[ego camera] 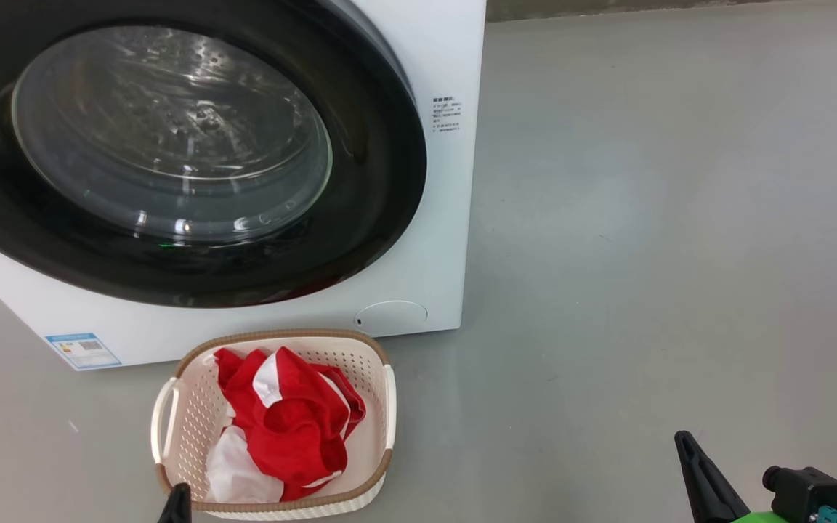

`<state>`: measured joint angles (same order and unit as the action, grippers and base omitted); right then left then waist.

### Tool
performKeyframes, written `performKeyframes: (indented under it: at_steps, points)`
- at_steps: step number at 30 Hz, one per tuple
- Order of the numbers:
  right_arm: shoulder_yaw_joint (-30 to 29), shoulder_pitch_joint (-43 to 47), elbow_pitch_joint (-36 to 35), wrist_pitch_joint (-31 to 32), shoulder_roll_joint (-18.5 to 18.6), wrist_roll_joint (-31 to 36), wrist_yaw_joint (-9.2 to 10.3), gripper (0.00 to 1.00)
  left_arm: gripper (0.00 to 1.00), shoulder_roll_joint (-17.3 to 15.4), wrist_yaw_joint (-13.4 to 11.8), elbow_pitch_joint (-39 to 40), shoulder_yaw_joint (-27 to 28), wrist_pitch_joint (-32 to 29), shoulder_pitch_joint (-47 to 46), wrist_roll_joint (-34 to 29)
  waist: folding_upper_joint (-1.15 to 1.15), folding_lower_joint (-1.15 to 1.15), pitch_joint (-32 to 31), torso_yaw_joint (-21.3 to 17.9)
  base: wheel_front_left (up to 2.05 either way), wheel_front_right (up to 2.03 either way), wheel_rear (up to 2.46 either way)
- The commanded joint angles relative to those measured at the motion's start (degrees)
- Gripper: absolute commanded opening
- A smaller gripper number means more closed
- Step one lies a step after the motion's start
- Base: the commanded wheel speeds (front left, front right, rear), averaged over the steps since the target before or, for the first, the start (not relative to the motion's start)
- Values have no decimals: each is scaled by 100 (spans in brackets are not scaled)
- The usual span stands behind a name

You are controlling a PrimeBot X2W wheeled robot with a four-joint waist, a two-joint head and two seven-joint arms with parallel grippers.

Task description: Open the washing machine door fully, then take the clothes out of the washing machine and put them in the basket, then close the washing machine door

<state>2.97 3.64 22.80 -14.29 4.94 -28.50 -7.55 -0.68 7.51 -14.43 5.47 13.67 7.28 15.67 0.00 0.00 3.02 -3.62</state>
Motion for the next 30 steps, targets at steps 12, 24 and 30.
performKeyframes:
  at_steps: [12,24,30]
  points:
    - [-90,-112,-194,199,49,-709,1,0,0,-45,0,101,23,-200,-157,833,0,0,-32,40,0,0,0]
    - [-167,-208,-267,390,33,-1337,1,0,0,-64,0,92,33,-398,-289,1573,0,0,-59,75,0,0,0]
    - [-201,-247,-298,471,25,-1598,2,0,0,-72,-1,89,37,-481,-343,1882,0,0,-71,90,0,0,0]
